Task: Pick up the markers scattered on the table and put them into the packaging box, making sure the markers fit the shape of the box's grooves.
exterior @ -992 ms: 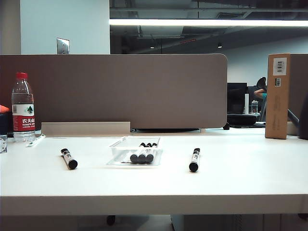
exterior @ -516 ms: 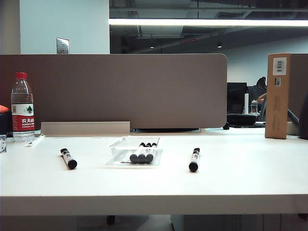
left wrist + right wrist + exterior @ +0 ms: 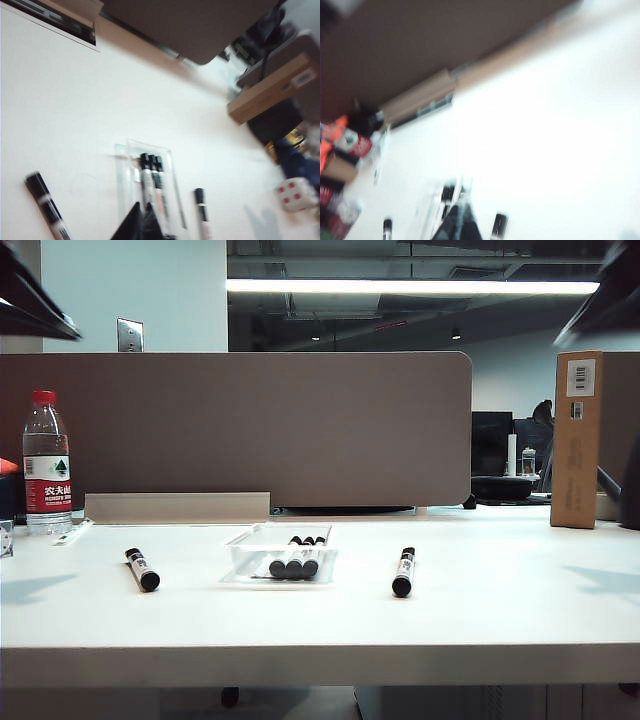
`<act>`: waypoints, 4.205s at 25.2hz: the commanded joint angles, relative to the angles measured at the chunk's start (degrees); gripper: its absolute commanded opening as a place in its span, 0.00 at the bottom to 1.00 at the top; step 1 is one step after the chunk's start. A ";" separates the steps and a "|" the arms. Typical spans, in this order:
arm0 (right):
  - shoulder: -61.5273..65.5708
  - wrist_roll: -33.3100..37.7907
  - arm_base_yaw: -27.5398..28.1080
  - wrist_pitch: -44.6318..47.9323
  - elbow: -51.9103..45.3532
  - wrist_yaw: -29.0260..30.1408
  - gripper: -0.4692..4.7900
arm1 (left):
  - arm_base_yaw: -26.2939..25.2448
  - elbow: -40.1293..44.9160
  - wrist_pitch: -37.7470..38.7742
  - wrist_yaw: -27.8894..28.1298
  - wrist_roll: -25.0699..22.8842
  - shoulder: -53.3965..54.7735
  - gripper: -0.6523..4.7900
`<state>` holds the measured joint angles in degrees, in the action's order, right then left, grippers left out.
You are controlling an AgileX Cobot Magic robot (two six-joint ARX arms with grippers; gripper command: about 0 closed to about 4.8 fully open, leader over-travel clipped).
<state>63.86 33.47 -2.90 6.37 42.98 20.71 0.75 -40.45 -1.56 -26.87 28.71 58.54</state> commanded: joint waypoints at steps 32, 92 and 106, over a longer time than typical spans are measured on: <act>39.78 -9.94 -18.62 -32.70 30.14 -8.09 0.49 | 7.74 -24.87 27.28 11.43 -14.84 45.29 0.57; 50.05 -20.02 -22.12 -37.77 30.14 -18.80 0.16 | 10.12 -24.85 39.65 23.17 -29.57 48.13 0.13; 49.64 -11.17 -19.43 -32.72 30.64 -3.19 0.07 | 10.16 -32.13 38.58 4.17 -24.76 48.19 0.11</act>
<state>111.98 20.25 -22.35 -23.16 74.74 14.79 11.14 -71.18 35.79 -20.43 3.18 106.72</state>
